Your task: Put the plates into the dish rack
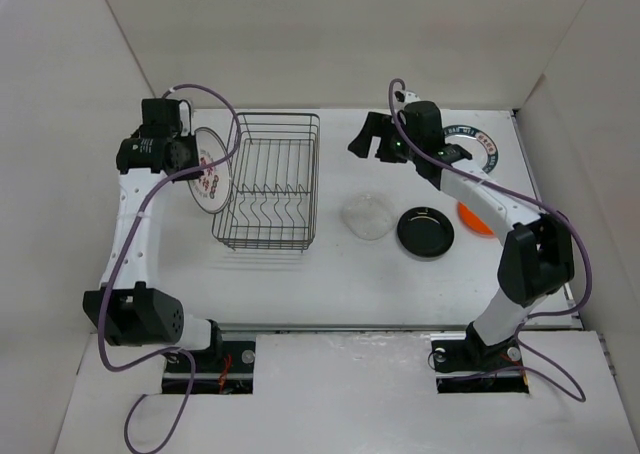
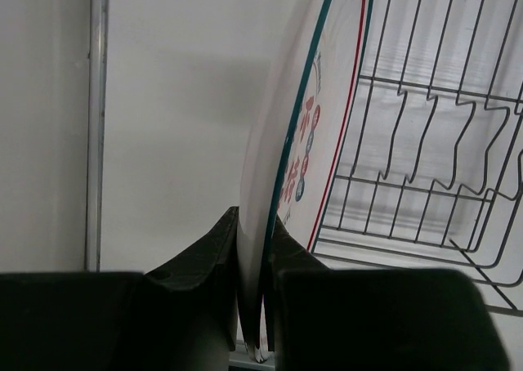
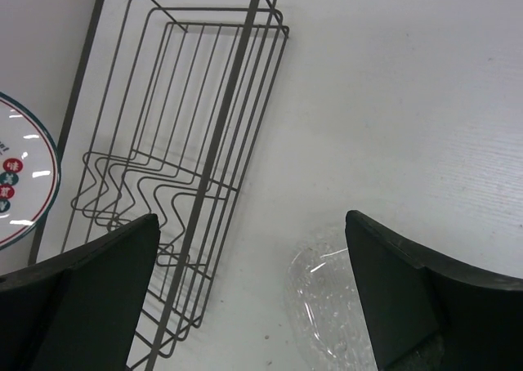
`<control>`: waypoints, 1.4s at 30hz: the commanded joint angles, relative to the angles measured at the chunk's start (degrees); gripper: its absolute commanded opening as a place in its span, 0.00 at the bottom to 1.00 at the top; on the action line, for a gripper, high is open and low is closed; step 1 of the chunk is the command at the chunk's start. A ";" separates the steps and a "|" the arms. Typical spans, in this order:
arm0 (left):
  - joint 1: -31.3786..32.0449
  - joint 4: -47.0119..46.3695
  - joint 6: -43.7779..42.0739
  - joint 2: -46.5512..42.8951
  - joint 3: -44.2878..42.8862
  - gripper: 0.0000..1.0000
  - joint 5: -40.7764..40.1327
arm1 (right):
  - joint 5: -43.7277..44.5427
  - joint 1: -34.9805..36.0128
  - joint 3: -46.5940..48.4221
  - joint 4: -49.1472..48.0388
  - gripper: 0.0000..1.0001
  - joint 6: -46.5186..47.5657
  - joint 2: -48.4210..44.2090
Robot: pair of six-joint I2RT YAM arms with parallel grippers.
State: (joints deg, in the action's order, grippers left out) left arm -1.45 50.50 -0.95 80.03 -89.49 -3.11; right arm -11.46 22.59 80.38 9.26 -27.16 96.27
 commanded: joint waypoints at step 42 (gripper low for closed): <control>5.32 -7.08 1.92 1.62 -1.28 1.00 10.49 | 10.52 -35.84 -11.63 -0.71 1.00 -4.74 -7.86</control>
State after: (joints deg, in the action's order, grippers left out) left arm 3.77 44.12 1.85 83.20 -85.06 3.66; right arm -3.18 -8.54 71.70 11.51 -28.77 89.69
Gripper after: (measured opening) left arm 0.986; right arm 0.995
